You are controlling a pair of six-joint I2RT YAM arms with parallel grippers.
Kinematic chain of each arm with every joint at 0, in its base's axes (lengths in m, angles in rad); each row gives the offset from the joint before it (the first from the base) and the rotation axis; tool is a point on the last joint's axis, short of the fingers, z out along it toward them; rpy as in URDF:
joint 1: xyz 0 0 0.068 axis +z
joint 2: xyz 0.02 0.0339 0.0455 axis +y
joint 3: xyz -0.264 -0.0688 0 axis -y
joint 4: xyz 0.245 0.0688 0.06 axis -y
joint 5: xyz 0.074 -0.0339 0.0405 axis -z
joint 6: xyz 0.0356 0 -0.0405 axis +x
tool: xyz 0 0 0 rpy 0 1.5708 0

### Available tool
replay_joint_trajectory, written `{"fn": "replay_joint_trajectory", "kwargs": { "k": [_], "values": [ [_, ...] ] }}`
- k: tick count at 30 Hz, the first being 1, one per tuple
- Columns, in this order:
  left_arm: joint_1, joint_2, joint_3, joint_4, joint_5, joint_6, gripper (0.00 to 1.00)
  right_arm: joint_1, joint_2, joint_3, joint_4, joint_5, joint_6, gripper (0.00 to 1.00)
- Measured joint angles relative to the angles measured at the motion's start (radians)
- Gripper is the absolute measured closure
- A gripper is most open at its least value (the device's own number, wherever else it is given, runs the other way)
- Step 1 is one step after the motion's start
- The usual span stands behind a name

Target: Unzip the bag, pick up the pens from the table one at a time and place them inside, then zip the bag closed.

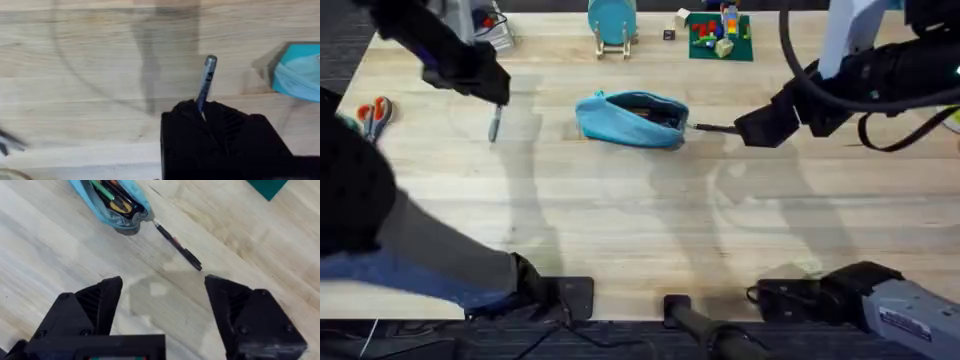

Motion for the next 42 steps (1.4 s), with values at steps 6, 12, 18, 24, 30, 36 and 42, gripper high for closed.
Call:
{"fn": "replay_joint_trajectory", "kwargs": {
  "k": [6, 12, 18, 24, 30, 36, 42],
  "values": [
    [-0.032, -0.156, 0.006, -0.023, 0.003, -0.003, 0.957, 0.0, 0.0, 0.0, 0.0, 0.0, 0.0, 0.004],
    [-0.103, -0.255, 0.007, -0.043, 0.006, -0.003, 0.957, 0.0, 0.0, 0.0, 0.0, 0.0, 0.0, 0.004],
    [-0.158, -0.343, 0.007, -0.073, 0.008, -0.002, 0.957, 0.0, 0.0, 0.0, 0.0, 0.0, 0.0, 0.004],
    [-0.231, -0.39, 0.007, -0.089, 0.008, 0.003, 0.958, 0.0, 0.0, 0.0, 0.0, 0.0, 0.0, 0.004],
    [-0.344, -0.391, 0.007, -0.092, 0.008, 0.066, 0.958, 0.0, 0.0, 0.0, 0.0, 0.0, 0.0, 0.004],
    [-0.462, -0.391, 0.007, -0.074, 0.008, 0.187, 0.958, 0.0, 0.0, 0.0, 0.0, 0.0, 0.0, 0.003],
    [-0.544, -0.391, 0.007, 0.041, 0.01, 0.264, 0.958, 0.0, 0.0, 0.0, 0.0, 0.0, 0.0, 0.004]
  ]
}}
